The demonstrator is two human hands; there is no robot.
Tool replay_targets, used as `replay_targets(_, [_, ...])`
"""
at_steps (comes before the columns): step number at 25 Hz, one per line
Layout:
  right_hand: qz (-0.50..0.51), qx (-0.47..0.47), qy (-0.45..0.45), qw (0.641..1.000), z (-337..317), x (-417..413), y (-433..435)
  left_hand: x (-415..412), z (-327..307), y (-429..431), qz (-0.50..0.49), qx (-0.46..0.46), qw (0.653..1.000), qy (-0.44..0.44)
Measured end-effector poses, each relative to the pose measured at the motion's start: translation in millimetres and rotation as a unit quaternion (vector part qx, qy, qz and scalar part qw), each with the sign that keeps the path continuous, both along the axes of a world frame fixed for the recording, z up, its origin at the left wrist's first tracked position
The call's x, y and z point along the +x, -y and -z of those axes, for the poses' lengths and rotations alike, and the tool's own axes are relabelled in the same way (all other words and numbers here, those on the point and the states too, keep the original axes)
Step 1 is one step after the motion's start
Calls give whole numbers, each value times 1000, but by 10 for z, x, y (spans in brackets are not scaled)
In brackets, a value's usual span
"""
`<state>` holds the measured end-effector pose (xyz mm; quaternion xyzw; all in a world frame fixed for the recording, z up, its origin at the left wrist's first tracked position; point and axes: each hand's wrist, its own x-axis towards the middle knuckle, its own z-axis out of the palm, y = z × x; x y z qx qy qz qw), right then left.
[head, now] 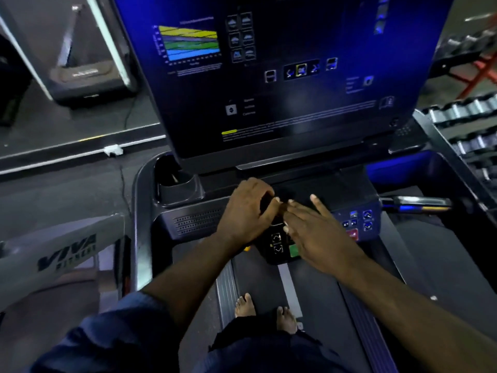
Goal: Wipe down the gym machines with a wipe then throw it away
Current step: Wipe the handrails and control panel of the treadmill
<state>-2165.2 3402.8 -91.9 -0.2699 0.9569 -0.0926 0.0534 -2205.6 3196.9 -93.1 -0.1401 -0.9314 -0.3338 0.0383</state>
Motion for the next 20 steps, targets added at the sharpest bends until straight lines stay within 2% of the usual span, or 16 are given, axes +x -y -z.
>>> replay_targets(2, [25, -13, 0, 1000, 88, 18, -102, 72, 115, -80, 33, -14, 999, 4])
replay_targets(7, [55, -98, -81, 990, 335, 150, -145, 256, 218, 37, 86, -8, 996, 27])
replay_targets(10, [65, -136, -128, 980, 468, 307, -101, 323, 208, 173, 172, -101, 980, 7])
replay_targets(13, [74, -106, -149, 980, 580, 599, 75, 415, 244, 257, 170, -175, 970, -16])
replay_targets(17, [99, -40, -76, 991, 740, 976, 367, 410, 346, 334, 133, -186, 973, -5])
replay_targets(20, [98, -2, -67, 993, 866, 1151, 383, 402, 430, 427, 121, -186, 975, 21])
